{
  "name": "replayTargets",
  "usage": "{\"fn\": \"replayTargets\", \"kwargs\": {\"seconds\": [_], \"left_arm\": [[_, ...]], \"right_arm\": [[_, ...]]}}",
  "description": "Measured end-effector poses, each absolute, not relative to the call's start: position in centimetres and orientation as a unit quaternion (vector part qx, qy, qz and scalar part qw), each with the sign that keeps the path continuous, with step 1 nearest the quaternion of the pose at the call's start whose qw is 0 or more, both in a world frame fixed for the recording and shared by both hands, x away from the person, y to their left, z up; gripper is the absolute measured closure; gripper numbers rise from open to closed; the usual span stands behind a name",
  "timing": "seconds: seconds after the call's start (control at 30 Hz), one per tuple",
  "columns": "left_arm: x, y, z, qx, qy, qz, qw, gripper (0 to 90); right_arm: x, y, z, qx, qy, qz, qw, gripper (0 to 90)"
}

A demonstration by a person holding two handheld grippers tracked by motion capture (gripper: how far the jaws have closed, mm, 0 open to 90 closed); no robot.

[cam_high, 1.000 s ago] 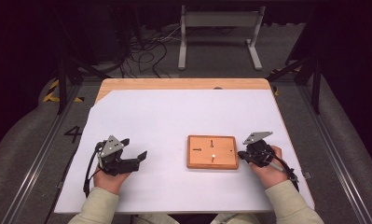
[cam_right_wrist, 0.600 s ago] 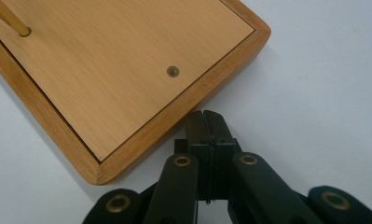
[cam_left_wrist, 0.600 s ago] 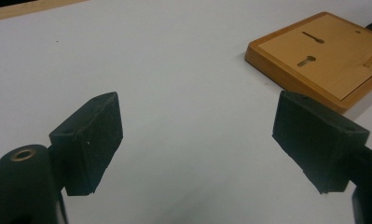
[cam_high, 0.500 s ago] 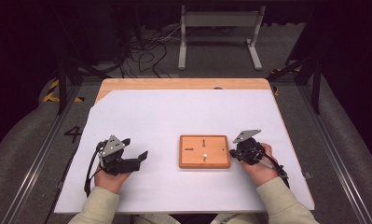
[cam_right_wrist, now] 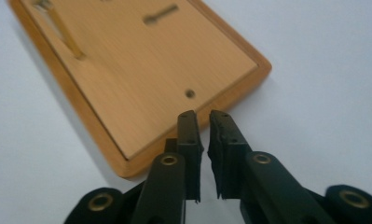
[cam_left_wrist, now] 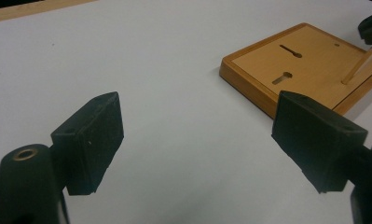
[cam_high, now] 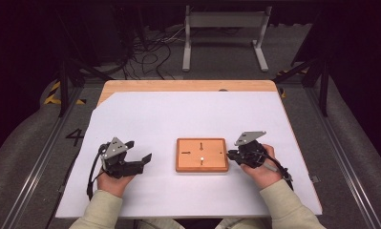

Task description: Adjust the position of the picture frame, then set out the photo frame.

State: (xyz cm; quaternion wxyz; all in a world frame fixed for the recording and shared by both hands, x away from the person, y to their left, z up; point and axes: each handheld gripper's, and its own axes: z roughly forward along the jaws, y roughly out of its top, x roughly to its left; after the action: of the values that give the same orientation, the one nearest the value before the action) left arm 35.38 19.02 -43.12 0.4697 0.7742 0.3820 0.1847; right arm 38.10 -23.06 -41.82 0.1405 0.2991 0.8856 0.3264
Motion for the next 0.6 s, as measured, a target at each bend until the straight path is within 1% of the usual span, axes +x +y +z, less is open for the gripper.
{"fn": "replayTargets", "kwargs": {"seconds": [0.17,0.23,0.4,0.5,0.6], "left_arm": [[35.4,18.7,-43.0,0.776,0.379,0.182,0.47,17.0],[35.4,18.7,-42.8,0.776,0.377,0.18,0.472,17.0],[35.3,18.5,-42.3,0.778,0.372,0.177,0.474,17.0],[35.4,18.4,-42.0,0.78,0.37,0.176,0.473,17.3],[35.4,18.3,-42.0,0.779,0.372,0.185,0.47,15.7]], "right_arm": [[37.2,-22.8,-40.1,0.266,0.882,0.364,0.135,73.0],[37.0,-22.4,-39.7,0.251,0.885,0.368,0.138,71.8],[36.5,-21.4,-39.1,0.225,0.89,0.372,0.137,68.6],[36.6,-20.5,-39.0,0.217,0.892,0.376,0.13,64.3],[36.8,-19.4,-39.2,0.202,0.893,0.384,0.116,59.7]]}}
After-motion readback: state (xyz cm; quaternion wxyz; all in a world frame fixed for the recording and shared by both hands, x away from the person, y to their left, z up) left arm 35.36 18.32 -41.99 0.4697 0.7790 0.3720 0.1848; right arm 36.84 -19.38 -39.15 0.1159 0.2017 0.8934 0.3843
